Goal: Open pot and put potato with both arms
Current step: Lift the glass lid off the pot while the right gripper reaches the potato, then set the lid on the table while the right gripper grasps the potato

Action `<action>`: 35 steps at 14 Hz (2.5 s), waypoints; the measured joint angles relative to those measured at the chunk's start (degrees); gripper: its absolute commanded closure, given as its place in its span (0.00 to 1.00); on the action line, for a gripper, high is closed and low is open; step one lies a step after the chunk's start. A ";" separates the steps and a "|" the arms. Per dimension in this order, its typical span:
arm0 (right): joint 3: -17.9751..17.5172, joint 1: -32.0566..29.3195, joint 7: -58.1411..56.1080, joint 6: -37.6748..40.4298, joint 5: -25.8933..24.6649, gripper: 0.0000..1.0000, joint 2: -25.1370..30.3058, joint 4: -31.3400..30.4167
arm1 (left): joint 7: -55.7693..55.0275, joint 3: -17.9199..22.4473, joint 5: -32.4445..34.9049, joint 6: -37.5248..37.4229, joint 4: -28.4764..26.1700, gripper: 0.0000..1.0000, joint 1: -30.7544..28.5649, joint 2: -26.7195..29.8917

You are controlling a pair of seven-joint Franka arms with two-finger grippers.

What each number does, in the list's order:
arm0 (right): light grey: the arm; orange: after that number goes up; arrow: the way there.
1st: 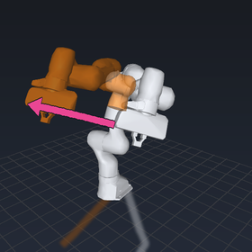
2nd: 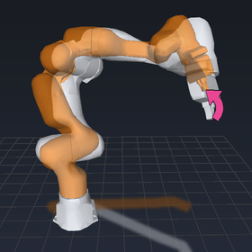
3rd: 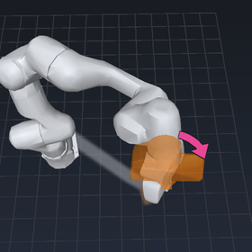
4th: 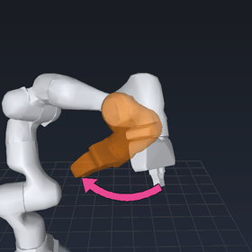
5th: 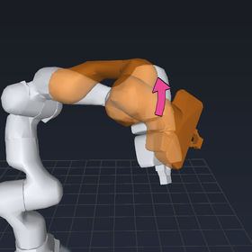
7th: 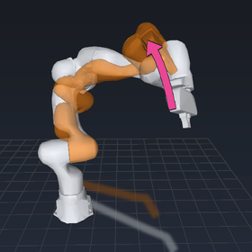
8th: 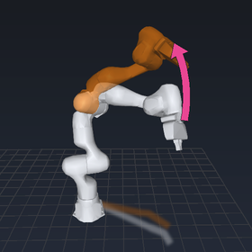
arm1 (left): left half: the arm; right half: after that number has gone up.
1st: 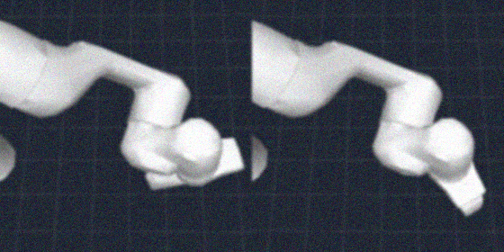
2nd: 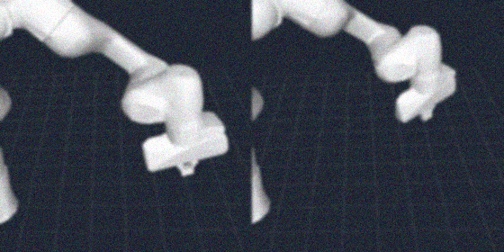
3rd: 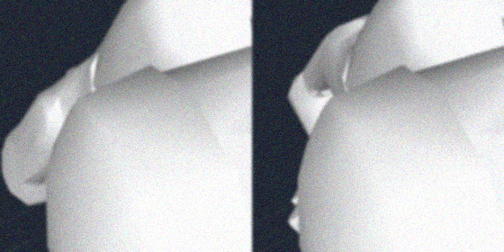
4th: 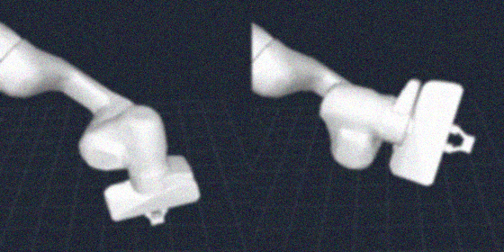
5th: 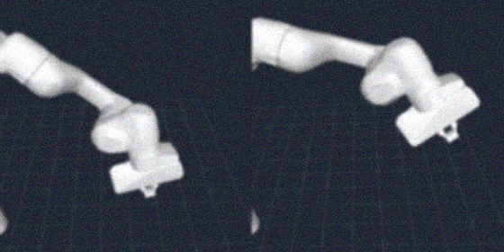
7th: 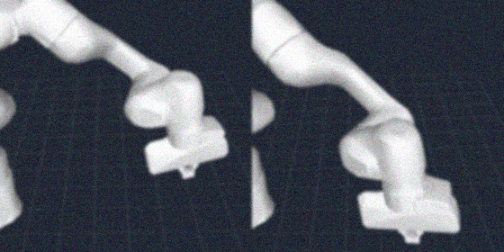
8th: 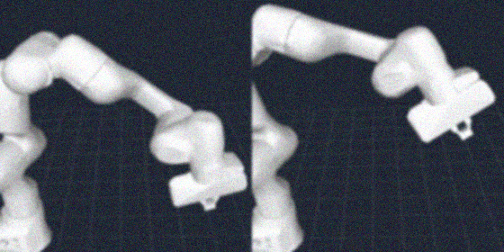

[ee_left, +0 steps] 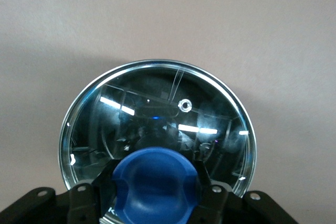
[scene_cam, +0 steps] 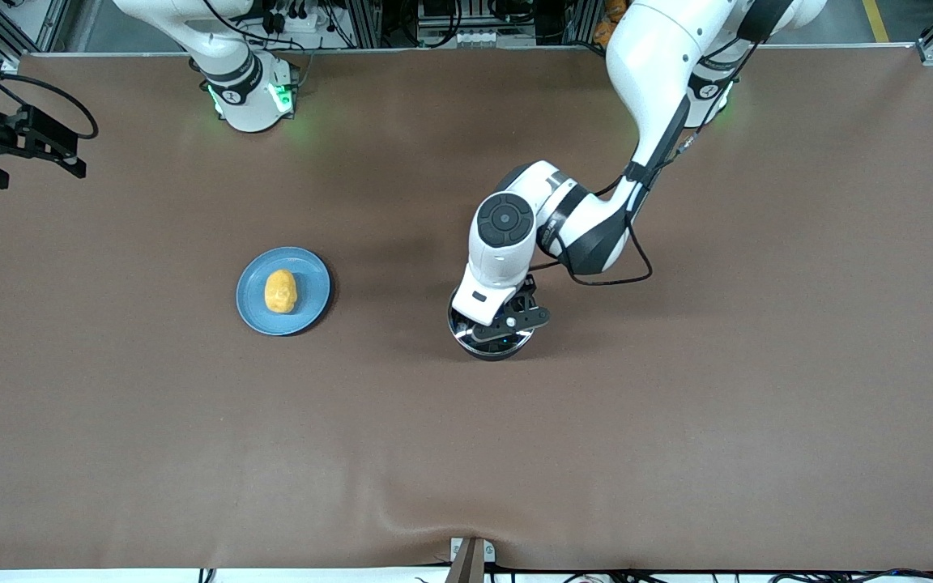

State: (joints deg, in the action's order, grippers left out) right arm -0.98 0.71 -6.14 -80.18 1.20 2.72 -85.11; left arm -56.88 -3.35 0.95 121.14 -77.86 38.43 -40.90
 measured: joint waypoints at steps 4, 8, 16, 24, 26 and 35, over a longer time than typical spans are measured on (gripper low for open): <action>-0.01 0.00 -0.01 0.01 0.05 0.00 -0.24 -0.04 | 0.00 0.27 0.13 -6.43 1.08 0.59 -2.46 5.89; 0.13 -0.13 -0.01 -0.37 -0.54 0.00 -3.93 -0.17 | 3.44 0.34 0.24 -15.56 -0.06 0.59 -6.34 14.83; 0.61 -1.62 2.34 -3.29 1.24 0.00 -19.20 -0.71 | 27.84 0.26 -1.55 -17.13 -20.24 0.59 -22.97 36.46; -0.23 1.17 5.21 -23.98 5.52 0.00 -22.57 -15.37 | 39.37 0.02 -1.72 -14.61 -25.43 0.59 -31.04 36.99; -0.33 3.26 5.84 -28.61 5.52 0.00 -22.57 -19.02 | 40.14 0.04 -1.72 -10.67 -27.60 0.59 -31.60 35.65; -0.41 6.98 6.05 -43.98 5.53 0.00 -22.56 -31.22 | 42.30 -0.18 -1.72 5.16 -30.04 0.59 -33.69 21.40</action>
State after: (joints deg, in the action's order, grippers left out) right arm -1.39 7.69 -0.08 -124.17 6.72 -19.84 -116.33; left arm -14.58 -3.52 -0.77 126.30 -107.90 4.74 -19.49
